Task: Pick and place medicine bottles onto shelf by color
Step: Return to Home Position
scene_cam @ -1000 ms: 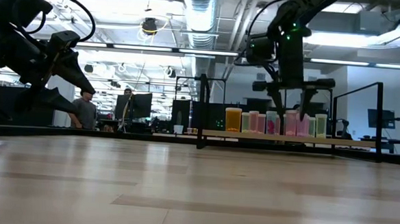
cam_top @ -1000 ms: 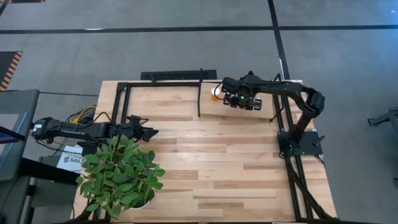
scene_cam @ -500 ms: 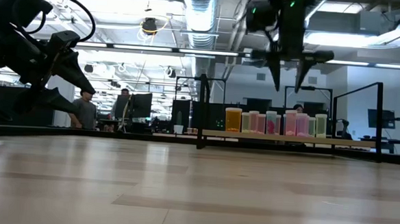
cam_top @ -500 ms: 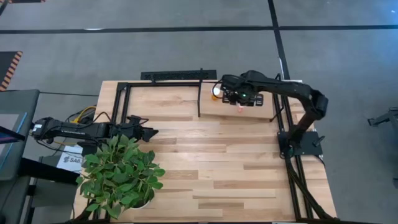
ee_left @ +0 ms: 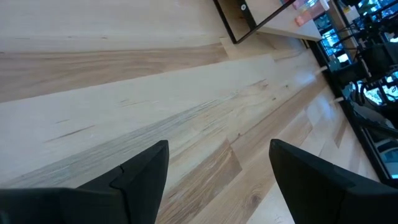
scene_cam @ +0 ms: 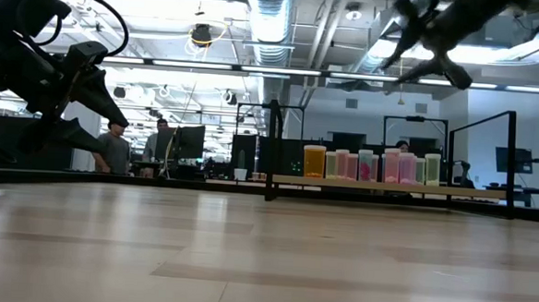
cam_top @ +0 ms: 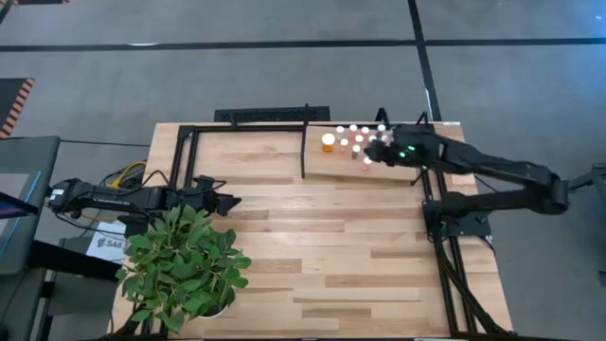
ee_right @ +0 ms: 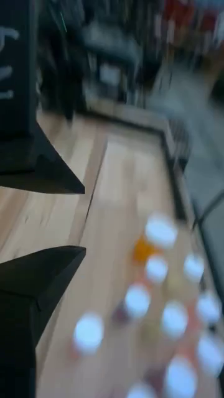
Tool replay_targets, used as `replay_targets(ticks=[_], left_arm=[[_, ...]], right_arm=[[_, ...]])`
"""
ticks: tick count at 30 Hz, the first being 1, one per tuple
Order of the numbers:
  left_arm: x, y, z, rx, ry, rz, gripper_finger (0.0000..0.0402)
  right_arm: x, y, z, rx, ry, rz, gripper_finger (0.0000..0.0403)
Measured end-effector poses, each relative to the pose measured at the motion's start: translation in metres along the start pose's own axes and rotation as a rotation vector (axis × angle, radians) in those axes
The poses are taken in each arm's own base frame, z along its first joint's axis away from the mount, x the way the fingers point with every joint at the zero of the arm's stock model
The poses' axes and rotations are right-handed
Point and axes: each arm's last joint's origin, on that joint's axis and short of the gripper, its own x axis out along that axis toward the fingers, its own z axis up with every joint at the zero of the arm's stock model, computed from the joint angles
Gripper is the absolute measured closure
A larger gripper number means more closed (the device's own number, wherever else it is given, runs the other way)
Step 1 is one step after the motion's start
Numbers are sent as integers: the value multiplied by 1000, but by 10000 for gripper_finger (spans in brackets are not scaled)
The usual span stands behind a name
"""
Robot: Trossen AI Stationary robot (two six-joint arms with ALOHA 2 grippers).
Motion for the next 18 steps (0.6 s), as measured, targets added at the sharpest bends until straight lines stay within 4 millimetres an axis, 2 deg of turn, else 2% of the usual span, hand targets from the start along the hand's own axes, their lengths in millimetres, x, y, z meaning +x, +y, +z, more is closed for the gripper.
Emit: replay_targets(ticks=[4, 11, 18], left_arm=[[0, 0, 0, 0, 0, 0, 137], [0, 0, 0, 0, 0, 0, 137], [0, 0, 0, 0, 0, 0, 137]], right_arm=[[-11, -11, -11, -71, -77, 209, 237], [-10, -37, -33, -210, -236, 338, 237], [-12, -61, -50, -264, -346, 523, 237]])
